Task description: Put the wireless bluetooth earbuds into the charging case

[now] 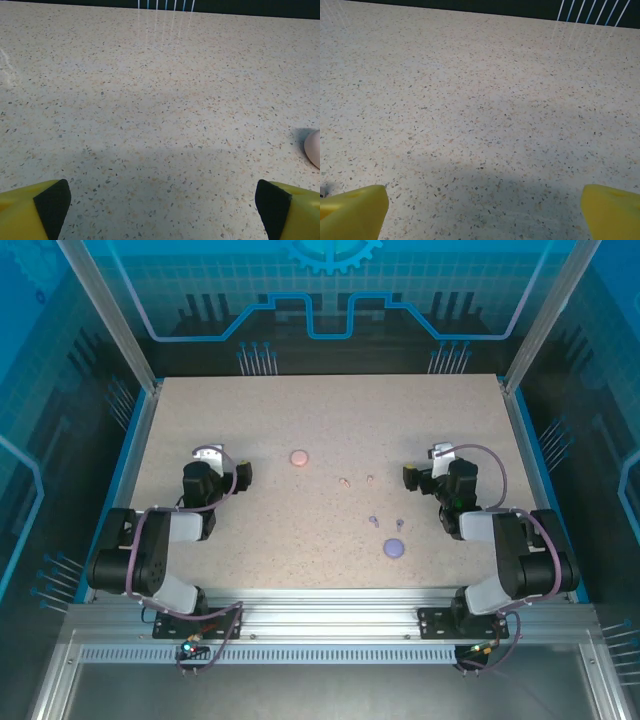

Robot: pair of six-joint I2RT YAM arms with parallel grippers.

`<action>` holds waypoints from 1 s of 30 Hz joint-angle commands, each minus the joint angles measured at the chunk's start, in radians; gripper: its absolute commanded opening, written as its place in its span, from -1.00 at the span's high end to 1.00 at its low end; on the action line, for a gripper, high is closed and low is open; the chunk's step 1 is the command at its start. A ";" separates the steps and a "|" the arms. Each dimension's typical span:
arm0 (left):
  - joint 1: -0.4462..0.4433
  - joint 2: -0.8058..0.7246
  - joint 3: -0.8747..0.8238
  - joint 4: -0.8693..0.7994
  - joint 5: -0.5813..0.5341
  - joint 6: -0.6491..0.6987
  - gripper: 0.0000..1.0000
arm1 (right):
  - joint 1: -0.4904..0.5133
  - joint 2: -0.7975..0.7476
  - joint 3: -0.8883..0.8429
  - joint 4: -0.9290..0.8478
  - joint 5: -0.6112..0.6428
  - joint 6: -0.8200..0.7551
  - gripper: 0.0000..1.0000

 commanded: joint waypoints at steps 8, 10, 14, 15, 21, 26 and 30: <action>0.003 0.004 0.006 0.010 0.006 -0.005 -0.98 | -0.009 0.009 0.018 0.000 -0.005 -0.010 -1.00; 0.003 0.004 0.007 0.008 0.007 -0.005 -0.97 | -0.014 0.008 0.017 0.000 -0.012 -0.008 -1.00; 0.001 0.003 0.009 0.004 0.001 -0.002 -0.98 | -0.024 0.007 0.018 0.000 -0.027 -0.003 -1.00; 0.001 0.003 0.008 0.003 0.002 -0.003 -0.98 | -0.024 0.007 0.018 0.000 -0.028 -0.001 -1.00; 0.001 -0.005 0.010 0.001 -0.011 -0.006 -0.97 | -0.026 0.007 0.015 0.002 -0.034 -0.001 -1.00; 0.001 -0.125 0.054 -0.175 -0.111 -0.049 -0.98 | -0.023 -0.090 0.022 -0.085 0.052 0.028 -1.00; 0.001 -0.210 0.060 -0.245 -0.194 -0.081 -0.97 | -0.024 -0.236 0.106 -0.359 0.102 0.070 -1.00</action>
